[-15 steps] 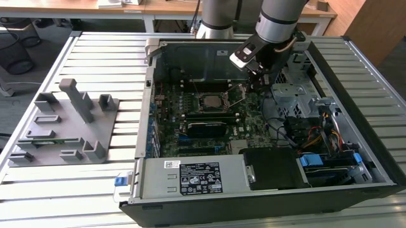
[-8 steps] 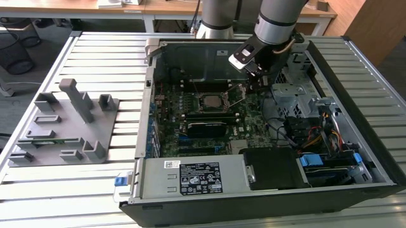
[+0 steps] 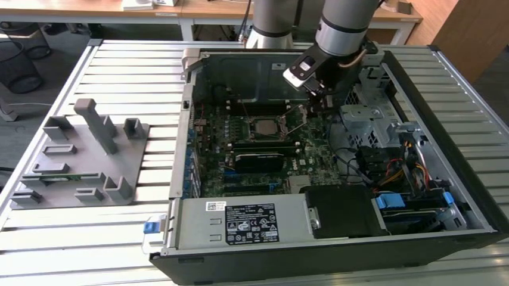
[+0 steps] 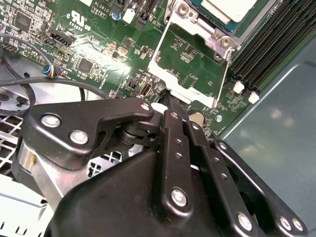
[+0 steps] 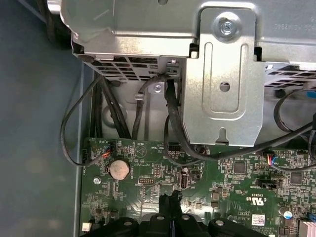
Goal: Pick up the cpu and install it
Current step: 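Close the cpu cover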
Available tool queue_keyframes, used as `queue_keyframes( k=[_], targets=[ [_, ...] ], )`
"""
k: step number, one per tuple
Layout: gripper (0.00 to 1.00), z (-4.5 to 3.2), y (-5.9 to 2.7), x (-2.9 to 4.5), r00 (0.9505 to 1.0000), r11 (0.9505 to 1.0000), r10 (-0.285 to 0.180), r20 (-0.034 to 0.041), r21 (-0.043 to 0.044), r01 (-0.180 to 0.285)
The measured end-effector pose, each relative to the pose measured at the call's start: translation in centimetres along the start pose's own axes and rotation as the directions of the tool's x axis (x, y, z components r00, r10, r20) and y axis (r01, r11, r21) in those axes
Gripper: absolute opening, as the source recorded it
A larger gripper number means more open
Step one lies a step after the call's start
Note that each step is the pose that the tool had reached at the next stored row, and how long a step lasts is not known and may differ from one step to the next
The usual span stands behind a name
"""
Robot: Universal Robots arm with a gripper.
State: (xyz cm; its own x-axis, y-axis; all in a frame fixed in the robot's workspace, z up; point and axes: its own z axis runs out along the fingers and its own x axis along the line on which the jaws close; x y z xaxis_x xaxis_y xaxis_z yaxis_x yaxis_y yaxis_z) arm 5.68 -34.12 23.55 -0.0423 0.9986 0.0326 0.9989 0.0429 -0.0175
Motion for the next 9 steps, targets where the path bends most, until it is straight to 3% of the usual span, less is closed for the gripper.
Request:
queue_keyframes(
  k=[9],
  targets=[
    [0.11,-0.20,-0.40,0.09,1.0000,1.0000,0.000,-0.0016,0.0000,0.000]
  ],
)
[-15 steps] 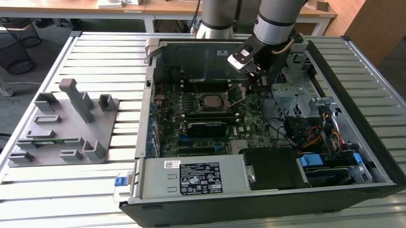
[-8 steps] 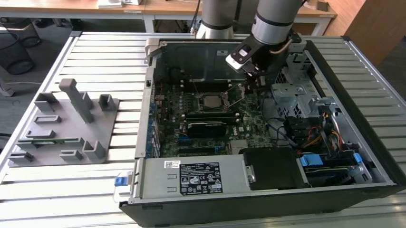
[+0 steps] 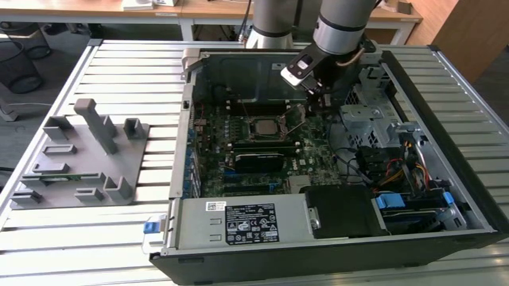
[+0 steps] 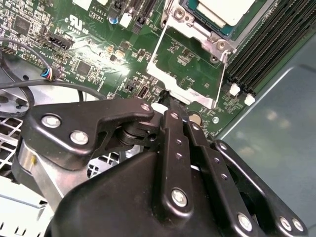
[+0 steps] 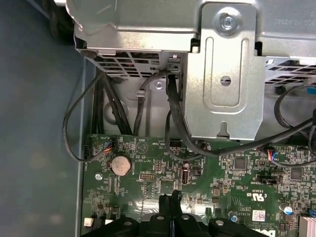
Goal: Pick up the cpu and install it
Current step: 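Close the cpu cover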
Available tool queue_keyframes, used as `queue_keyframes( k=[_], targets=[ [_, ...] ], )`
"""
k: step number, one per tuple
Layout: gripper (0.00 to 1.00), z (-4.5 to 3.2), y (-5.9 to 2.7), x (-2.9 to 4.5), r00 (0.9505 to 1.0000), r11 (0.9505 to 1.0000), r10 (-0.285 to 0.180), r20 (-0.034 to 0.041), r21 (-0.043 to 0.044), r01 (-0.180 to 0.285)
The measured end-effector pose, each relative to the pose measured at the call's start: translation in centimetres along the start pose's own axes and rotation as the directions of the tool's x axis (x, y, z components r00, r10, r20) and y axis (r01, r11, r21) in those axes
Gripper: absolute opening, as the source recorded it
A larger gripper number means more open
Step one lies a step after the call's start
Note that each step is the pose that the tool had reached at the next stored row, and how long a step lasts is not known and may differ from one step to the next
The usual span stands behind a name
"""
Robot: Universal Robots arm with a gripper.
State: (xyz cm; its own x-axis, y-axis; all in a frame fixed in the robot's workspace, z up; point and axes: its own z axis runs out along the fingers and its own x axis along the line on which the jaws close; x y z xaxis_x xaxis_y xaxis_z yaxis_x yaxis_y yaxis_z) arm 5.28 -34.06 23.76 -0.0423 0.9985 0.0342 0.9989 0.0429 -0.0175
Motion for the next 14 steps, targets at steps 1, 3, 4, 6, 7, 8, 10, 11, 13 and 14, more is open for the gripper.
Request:
queue_keyframes(
  k=[1,3,4,6,7,8,10,11,13,14],
  targets=[
    [0.11,-0.04,-0.07,0.02,1.0000,1.0000,0.000,-0.0001,0.0000,0.000],
    [0.11,-0.08,-0.19,0.04,1.0000,1.0000,0.000,-0.0001,-0.0001,0.000],
    [0.11,-0.08,-0.19,0.04,1.0000,1.0000,0.000,-0.0001,0.0000,0.000],
    [0.11,-0.08,-0.20,0.04,1.0000,1.0000,0.000,0.0000,0.0000,0.000],
    [0.11,-0.08,-0.21,0.04,1.0000,1.0000,0.000,0.0000,0.0000,0.000],
    [0.11,-0.08,-0.22,0.04,1.0000,1.0000,0.000,0.0000,0.0000,0.000],
    [0.11,-0.08,-0.27,0.04,1.0000,1.0000,0.000,0.0000,0.0000,0.000],
    [0.11,-0.08,-0.29,0.04,1.0000,1.0000,0.000,0.0000,0.0000,0.000],
    [0.11,-0.08,-0.34,0.04,1.0000,1.0000,0.000,0.0000,0.0000,0.000],
    [0.11,-0.08,-0.39,0.05,1.0000,1.0000,0.000,0.0000,0.0000,0.000]
  ],
)
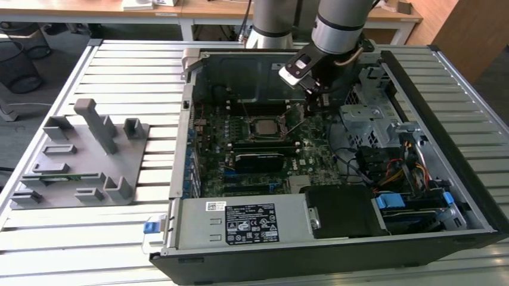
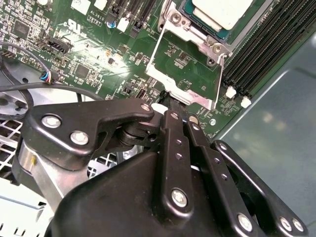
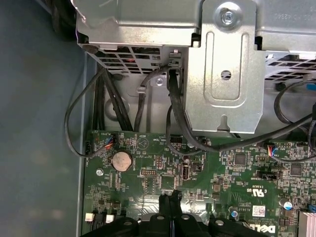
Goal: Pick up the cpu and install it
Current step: 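Close the cpu cover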
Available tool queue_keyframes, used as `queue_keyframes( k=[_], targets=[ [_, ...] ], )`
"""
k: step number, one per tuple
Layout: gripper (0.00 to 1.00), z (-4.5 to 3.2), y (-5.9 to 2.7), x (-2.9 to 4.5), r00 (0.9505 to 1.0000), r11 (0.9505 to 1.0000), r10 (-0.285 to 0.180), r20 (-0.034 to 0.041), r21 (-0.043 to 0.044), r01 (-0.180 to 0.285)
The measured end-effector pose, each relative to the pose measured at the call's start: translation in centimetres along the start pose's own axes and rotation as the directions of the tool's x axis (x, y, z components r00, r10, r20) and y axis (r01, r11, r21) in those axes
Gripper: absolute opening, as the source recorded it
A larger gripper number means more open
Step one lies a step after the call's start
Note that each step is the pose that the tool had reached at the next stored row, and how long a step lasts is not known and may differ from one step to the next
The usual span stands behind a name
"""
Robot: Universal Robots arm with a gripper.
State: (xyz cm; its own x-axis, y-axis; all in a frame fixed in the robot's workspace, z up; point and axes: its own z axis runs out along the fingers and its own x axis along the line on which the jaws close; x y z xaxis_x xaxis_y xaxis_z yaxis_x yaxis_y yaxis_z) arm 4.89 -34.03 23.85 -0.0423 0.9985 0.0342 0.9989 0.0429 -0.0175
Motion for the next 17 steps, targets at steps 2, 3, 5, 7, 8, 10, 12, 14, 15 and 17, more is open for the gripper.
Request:
queue_keyframes(
  k=[2,3,5,7,8,10,12,14,15,17],
  targets=[
    [0.11,0.00,-0.08,0.00,1.0000,1.0000,0.000,-0.0001,0.0000,0.000],
    [0.11,0.00,-0.13,0.01,1.0000,1.0000,0.000,0.0000,0.0000,0.000],
    [0.11,0.00,-0.25,0.01,1.0000,1.0000,0.000,0.0000,0.0000,0.000],
    [0.11,0.01,-0.34,0.01,1.0000,1.0000,0.000,-0.0001,0.0000,0.000],
    [0.11,0.01,-0.38,0.02,1.0000,1.0000,0.000,0.0000,0.0000,0.000],
    [0.11,0.01,-0.48,0.02,1.0000,1.0000,0.000,0.0000,0.0000,0.000],
    [0.11,0.01,-0.57,0.02,1.0000,1.0000,0.000,0.0000,0.0000,0.000],
    [0.11,0.01,-0.64,0.03,1.0000,1.0000,0.000,0.0000,0.0000,0.000],
    [0.11,0.01,-0.68,0.03,1.0000,1.0000,0.000,-0.0001,0.0000,0.000],
    [0.11,0.02,-0.75,0.03,1.0000,1.0000,0.000,-0.0001,0.0000,0.000]
  ],
)
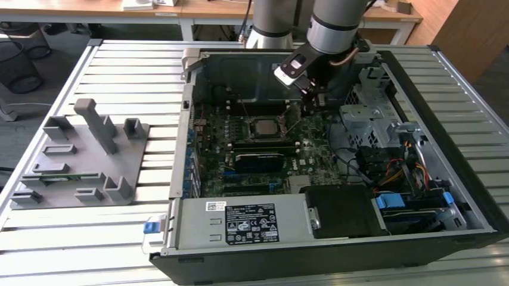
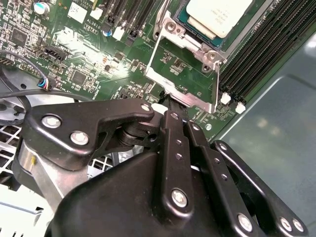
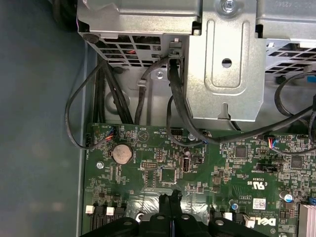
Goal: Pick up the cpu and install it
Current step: 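Close the cpu cover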
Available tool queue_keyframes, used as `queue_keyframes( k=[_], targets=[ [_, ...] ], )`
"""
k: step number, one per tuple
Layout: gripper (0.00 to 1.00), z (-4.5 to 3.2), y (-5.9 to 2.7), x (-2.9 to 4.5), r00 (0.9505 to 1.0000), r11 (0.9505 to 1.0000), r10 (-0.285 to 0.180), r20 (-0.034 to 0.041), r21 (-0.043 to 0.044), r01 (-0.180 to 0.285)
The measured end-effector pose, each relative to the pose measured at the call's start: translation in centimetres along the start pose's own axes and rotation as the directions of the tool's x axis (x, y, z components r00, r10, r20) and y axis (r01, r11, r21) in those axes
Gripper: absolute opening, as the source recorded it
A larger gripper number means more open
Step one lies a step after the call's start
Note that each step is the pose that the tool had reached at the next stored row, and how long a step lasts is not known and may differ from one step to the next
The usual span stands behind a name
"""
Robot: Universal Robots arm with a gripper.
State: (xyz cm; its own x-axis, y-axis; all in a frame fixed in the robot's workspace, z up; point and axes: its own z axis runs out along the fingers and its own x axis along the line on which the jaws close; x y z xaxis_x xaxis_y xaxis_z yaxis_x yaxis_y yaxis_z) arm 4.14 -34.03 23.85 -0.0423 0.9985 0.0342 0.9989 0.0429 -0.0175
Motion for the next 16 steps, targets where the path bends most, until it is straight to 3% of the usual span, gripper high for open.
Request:
queue_keyframes(
  k=[16],
  targets=[
    [0.11,0.01,-0.48,0.02,1.0000,1.0000,0.000,0.0000,0.0000,0.000]
  ],
)
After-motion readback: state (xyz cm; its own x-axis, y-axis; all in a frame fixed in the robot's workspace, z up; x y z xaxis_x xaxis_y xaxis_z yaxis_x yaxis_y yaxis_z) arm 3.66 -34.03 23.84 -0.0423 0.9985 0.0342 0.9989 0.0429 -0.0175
